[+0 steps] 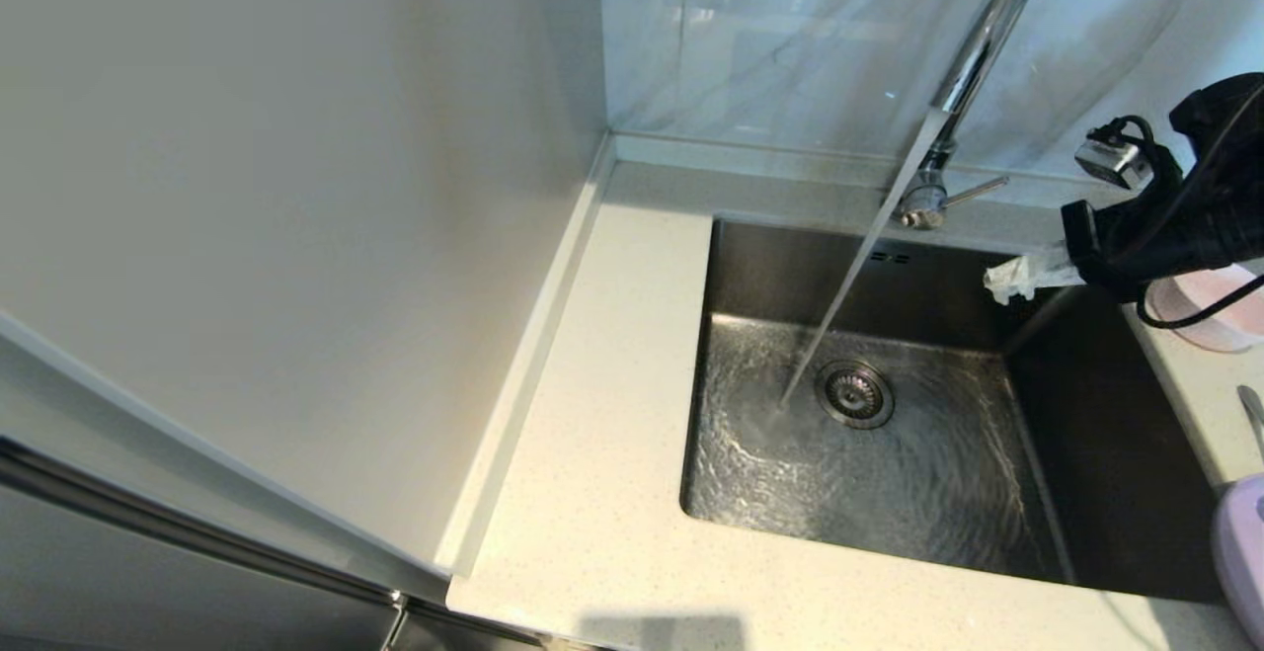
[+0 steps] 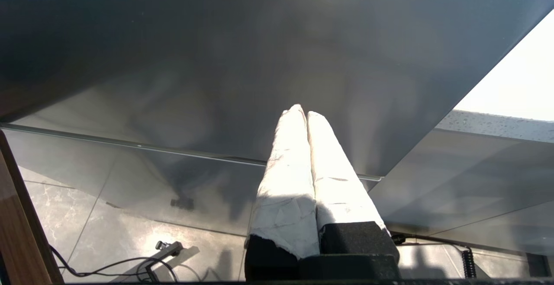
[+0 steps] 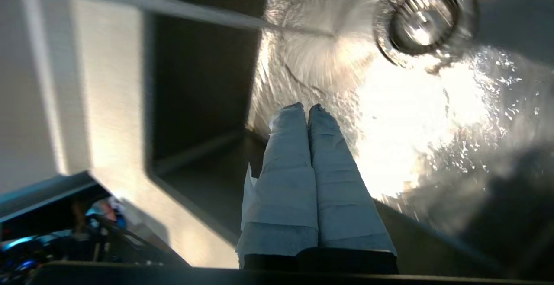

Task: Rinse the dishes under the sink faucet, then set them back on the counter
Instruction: Turn off the faucet

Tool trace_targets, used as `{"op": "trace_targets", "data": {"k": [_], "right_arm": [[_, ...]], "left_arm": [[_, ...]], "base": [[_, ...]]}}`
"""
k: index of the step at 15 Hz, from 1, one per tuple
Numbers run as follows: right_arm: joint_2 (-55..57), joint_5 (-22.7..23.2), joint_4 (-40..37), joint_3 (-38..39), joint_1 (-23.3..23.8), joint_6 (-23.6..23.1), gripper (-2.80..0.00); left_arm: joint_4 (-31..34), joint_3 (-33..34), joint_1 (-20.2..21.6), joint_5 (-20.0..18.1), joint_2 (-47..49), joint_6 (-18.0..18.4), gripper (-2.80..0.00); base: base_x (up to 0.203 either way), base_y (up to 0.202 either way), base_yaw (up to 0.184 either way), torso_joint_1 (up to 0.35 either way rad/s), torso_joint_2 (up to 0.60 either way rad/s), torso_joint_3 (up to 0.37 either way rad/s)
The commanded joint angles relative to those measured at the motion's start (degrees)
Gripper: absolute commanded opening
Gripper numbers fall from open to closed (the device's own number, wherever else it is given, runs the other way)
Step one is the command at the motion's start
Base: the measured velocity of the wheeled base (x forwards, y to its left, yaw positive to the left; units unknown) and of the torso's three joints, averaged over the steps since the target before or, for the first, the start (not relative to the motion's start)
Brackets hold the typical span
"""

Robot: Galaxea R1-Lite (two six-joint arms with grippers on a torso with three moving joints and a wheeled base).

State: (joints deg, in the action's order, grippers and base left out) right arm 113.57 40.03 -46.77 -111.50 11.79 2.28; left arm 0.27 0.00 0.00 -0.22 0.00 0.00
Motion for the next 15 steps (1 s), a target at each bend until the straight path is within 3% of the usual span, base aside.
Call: {"op": "trace_targets", "data": {"k": [1, 4, 9, 15], "right_arm": [[2.01, 2.51, 0.94, -1.0, 0.6, 0.35, -2.8], [1.99, 2.27, 7.54, -0.99, 0.53, 0.29, -2.8], [3.38, -4.07, 23.72, -0.91, -0.35, 5.62, -2.8], [4.61, -4.6, 30.76, -1.09, -0.41, 5.54, -2.8]], "left_arm": [[-0.01, 0.0, 0.0, 0.04, 0.0, 0.0, -2.8], [-0.01, 0.0, 0.0, 0.04, 0.0, 0.0, -2.8], [-0.01, 0.0, 0.0, 0.04, 0.0, 0.0, -2.8], [-0.01, 0.0, 0.0, 0.04, 0.0, 0.0, -2.8]], "base": [[0.0, 0.0, 0.0, 0.0, 0.0, 0.0], [0.0, 0.0, 0.0, 0.0, 0.0, 0.0], [0.0, 0.0, 0.0, 0.0, 0.0, 0.0], [0.0, 0.0, 0.0, 0.0, 0.0, 0.0]]}}
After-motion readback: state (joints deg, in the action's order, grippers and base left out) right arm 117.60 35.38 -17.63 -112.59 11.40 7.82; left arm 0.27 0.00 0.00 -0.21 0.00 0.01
